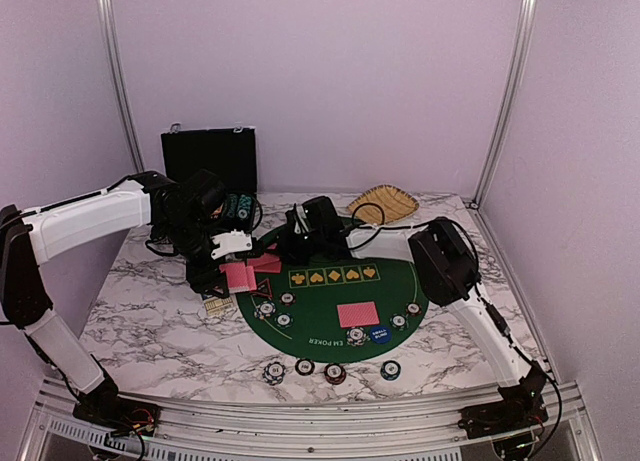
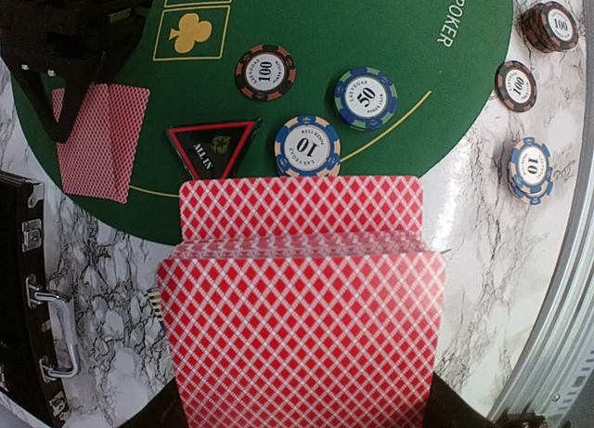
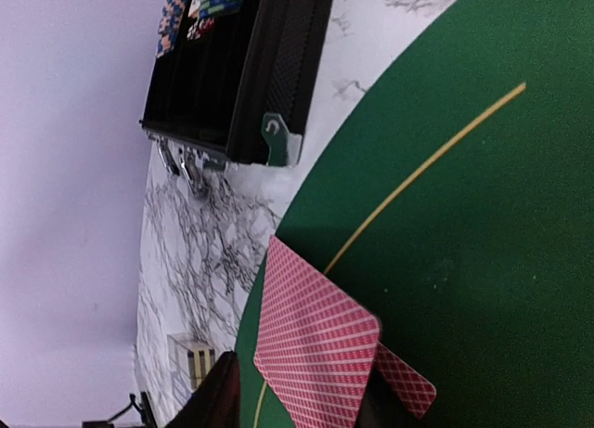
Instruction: Distribute texas hold em gaming equipment
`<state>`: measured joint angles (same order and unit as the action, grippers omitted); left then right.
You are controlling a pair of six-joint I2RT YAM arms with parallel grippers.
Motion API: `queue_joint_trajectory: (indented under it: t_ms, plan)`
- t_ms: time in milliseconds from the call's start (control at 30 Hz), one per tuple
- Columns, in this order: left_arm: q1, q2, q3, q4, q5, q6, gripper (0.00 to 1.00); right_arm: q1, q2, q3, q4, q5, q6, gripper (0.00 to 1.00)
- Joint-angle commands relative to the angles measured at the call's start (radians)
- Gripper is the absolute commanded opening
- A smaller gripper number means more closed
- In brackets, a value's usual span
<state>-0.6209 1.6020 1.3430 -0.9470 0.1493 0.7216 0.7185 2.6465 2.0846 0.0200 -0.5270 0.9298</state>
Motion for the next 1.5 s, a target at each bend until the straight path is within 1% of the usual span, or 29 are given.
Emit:
queue_joint_trajectory:
  t_ms: [0,133,233,300,467,633,867,1000,1100,1200,1333,1467]
  plan:
    - [-0.002,-0.02,0.013,-0.007,0.013,-0.001,0.0,0.017,-0.02,0.042,-0.138,0.082,-0.109,0.45]
    - [-0.002,-0.022,0.012,-0.01,0.012,-0.002,0.0,0.019,-0.068,0.001,-0.148,0.113,-0.13,0.55]
    - [-0.002,-0.025,0.01,-0.011,0.009,-0.002,0.0,0.02,-0.09,-0.005,-0.165,0.13,-0.146,0.67]
    - [-0.002,-0.027,0.009,-0.013,0.006,-0.002,0.0,0.022,-0.105,-0.006,-0.184,0.151,-0.162,0.72]
    - [-0.002,-0.03,0.014,-0.016,0.008,-0.004,0.0,0.023,-0.151,-0.036,-0.202,0.18,-0.187,0.81]
    - [-0.002,-0.031,0.018,-0.02,0.004,-0.007,0.0,0.016,-0.231,-0.13,-0.168,0.186,-0.192,0.85]
    - [-0.002,-0.026,0.023,-0.021,0.007,-0.007,0.0,0.013,-0.425,-0.416,0.025,0.144,-0.134,0.91]
    - [-0.002,-0.022,0.029,-0.02,0.008,-0.004,0.0,0.025,-0.537,-0.609,0.187,0.066,-0.057,0.94]
    - [-0.002,-0.024,0.032,-0.021,0.007,-0.001,0.0,0.053,-0.591,-0.727,0.282,0.021,-0.013,0.97]
    - [-0.002,-0.024,0.033,-0.021,0.011,-0.001,0.0,0.083,-0.621,-0.813,0.414,-0.027,0.054,0.99]
    - [-0.002,-0.024,0.034,-0.021,0.013,-0.001,0.0,0.121,-0.619,-0.895,0.587,-0.077,0.157,0.99]
    - [-0.002,-0.024,0.032,-0.021,0.015,-0.001,0.0,0.168,-0.583,-0.89,0.66,-0.1,0.208,0.99]
